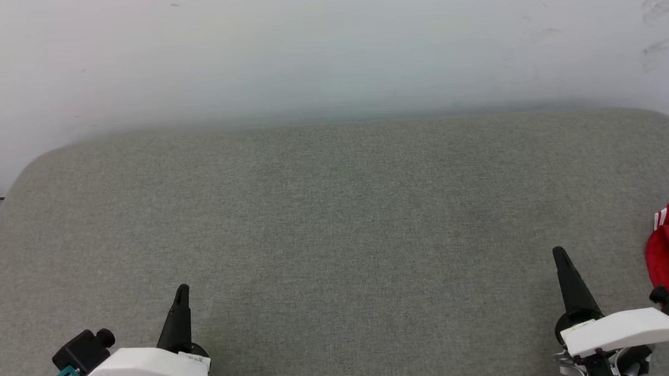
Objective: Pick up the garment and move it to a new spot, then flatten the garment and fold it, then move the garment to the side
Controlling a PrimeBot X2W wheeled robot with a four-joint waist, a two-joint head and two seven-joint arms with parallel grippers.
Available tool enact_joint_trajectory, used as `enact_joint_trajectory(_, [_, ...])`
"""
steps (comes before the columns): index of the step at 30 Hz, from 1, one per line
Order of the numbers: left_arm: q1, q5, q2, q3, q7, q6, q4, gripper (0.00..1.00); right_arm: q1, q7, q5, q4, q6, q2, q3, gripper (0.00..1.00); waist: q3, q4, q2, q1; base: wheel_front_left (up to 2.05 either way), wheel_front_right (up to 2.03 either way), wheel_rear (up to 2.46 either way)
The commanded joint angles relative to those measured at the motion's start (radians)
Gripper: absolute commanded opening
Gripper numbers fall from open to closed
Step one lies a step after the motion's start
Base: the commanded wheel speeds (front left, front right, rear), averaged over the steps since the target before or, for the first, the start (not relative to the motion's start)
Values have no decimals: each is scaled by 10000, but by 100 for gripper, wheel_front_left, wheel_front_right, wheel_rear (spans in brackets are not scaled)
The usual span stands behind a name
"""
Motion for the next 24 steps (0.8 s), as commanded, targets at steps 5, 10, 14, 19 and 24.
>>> enact_joint_trajectory(5, [-332, -826, 23, 119, 203, -95, -25, 0, -338, 160, 794, -29, -2, -26, -90, 0, 2, 8, -1, -1, 0, 0, 0])
enact_joint_trajectory(10, [-388, -1414, 9, 181, 353, -116, 29, 0, -356, 276, 1347, 11, -2, -25, -142, 0, 3, 15, -1, -1, 0, 0, 0])
enact_joint_trajectory(14, [-455, -1863, -2, 226, 474, -148, 70, 0, -391, 365, 1767, 37, -2, -24, -183, 0, 4, 21, -1, -1, 0, 0, 0])
enact_joint_trajectory(19, [-527, -2401, -14, 271, 611, -183, 120, 0, -434, 471, 2275, 70, -2, -22, -228, 0, 6, 28, -1, -1, 0, 0, 0])
enact_joint_trajectory(24, [-567, -2914, -25, 326, 749, -206, 161, 0, -475, 583, 2761, 103, -3, -20, -271, 0, 7, 35, -1, -1, 0, 0, 0])
